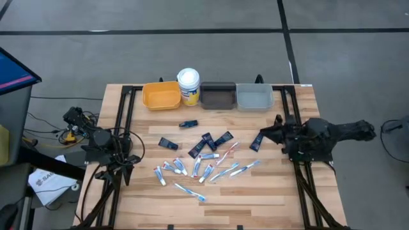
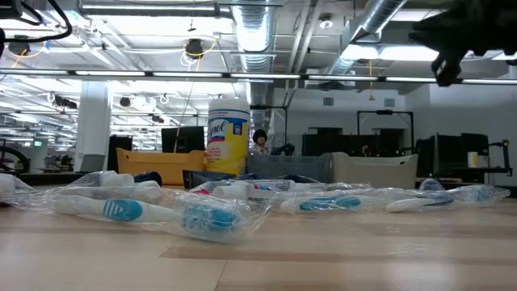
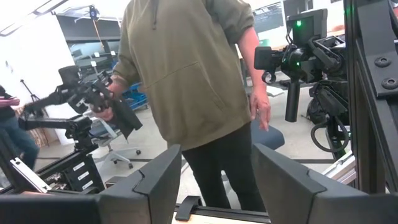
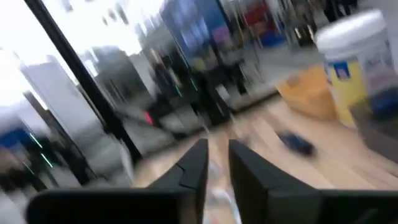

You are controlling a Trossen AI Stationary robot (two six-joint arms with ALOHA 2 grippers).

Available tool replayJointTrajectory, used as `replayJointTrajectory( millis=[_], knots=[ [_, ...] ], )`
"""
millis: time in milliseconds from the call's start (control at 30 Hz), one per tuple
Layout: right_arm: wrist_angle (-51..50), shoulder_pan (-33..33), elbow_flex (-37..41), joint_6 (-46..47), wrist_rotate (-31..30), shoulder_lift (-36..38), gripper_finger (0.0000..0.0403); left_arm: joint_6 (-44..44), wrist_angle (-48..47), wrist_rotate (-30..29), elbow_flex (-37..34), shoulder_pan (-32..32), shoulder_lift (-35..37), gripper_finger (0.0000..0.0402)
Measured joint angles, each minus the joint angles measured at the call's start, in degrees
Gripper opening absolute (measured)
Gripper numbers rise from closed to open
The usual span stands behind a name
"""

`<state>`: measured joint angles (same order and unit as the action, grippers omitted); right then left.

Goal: Pick & Place Travel size toiletries
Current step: Put the blue toothbrush into the gray bin

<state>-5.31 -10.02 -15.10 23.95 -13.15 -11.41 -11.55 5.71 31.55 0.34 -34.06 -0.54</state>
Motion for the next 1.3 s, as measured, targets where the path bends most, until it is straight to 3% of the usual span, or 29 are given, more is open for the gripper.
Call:
replayJointTrajectory(
  millis=[267, 433, 567, 833, 1300],
  knots=[
    [-16.8, -5.1, -13.1, -9.7, 1.3, -23.7, 0.0162, 0.0, 0.1, 0.0, 0.0, 0.0, 0.0, 0.0191],
    [-18.3, -9.2, -17.7, -16.6, 1.4, -37.2, 0.0195, 0.0, 0.4, 0.0, 0.0, 0.0, 0.0, 0.0191],
    [-18.3, -11.8, -19.5, -16.9, 2.1, -45.3, 0.0202, 0.0, 0.4, 0.0, 0.0, 0.0, 0.0, 0.0191],
    [-18.2, -15.9, -19.9, -15.5, 7.2, -57.1, 0.0195, 0.0, 0.4, 0.0, 0.0, 0.0, 0.0, 0.0191],
    [-18.2, -17.0, -20.0, -14.9, 10.4, -69.7, 0.0205, 0.0, 0.8, 0.0, 0.0, 0.0, 0.0, 0.0191]
  ],
)
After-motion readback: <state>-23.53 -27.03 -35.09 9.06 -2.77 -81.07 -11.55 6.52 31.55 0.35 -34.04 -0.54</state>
